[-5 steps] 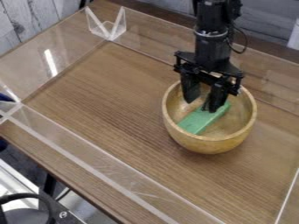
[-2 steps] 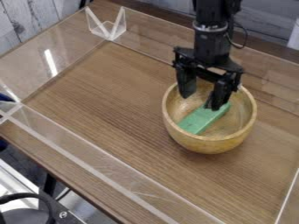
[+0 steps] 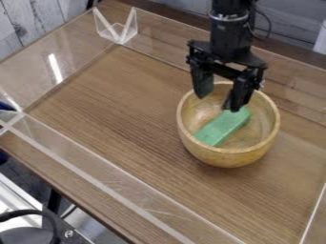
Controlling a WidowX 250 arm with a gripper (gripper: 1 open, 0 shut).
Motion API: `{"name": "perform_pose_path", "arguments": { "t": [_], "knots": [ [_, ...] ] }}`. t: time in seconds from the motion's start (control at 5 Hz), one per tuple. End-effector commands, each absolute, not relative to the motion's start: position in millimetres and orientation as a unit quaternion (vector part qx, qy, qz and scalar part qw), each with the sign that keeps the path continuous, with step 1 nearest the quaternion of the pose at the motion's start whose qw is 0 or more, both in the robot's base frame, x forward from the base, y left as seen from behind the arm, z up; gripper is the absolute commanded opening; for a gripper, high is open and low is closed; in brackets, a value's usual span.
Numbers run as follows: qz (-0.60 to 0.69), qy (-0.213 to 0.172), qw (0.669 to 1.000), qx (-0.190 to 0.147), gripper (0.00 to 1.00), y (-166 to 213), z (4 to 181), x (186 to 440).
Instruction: Put the green block in the brown bowl
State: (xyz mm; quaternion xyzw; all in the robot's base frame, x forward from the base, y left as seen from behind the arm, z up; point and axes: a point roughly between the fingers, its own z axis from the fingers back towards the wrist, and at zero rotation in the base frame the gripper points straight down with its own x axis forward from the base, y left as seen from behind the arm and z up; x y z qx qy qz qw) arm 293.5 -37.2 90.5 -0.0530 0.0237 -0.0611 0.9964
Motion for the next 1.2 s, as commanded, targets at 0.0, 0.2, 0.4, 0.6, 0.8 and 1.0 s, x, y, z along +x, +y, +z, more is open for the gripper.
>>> {"name": "perform_pose_path", "arguments": {
  "t": [0.0,0.2,0.4,0.6,0.8,1.0],
  "knots": [
    [-0.061,-0.024,0.997,-0.050,1.00,-34.3,119.7,303.5],
    [-0.061,-0.025,0.997,-0.049,1.00,-33.7,121.0,303.0],
    [-0.061,-0.025,0.997,-0.048,1.00,-33.1,122.1,302.5],
    [-0.061,-0.025,0.997,-0.047,1.00,-32.4,123.6,302.0],
    [-0.060,-0.027,0.997,-0.045,1.00,-31.6,125.5,301.5],
    [-0.061,-0.029,0.997,-0.045,1.00,-30.7,127.5,300.9]
  ]
}}
